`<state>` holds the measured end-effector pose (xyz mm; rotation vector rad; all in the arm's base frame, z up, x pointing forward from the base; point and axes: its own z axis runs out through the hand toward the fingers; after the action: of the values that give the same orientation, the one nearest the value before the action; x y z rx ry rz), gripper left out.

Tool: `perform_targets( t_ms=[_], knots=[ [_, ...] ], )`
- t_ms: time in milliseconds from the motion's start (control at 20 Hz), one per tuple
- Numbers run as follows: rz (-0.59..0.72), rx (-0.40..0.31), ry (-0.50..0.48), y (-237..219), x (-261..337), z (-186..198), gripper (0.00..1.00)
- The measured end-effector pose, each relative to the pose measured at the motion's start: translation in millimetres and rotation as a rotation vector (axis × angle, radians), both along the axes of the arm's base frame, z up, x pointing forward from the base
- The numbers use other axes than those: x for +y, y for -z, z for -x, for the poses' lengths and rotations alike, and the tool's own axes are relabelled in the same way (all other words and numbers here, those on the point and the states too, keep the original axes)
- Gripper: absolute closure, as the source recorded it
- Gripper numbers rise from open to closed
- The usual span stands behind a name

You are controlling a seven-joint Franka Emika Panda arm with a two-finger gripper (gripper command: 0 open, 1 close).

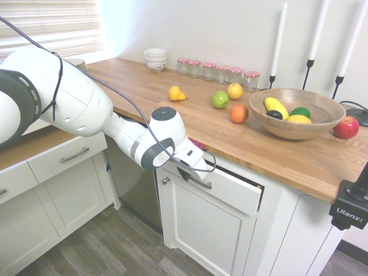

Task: Close the drawer

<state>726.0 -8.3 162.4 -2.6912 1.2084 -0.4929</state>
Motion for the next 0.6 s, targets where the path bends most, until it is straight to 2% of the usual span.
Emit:
perform_targets(
  t_ms=[300,500,600],
  knots=[
    [0.001,-0.100,-0.016,-35.7,9.5,-28.3,1.00],
    [0.002,-0.091,-0.014,-27.0,8.1,-27.7,1.00],
    [-0.002,-0.057,-0.009,-18.0,6.2,-24.5,1.00]
  ],
)
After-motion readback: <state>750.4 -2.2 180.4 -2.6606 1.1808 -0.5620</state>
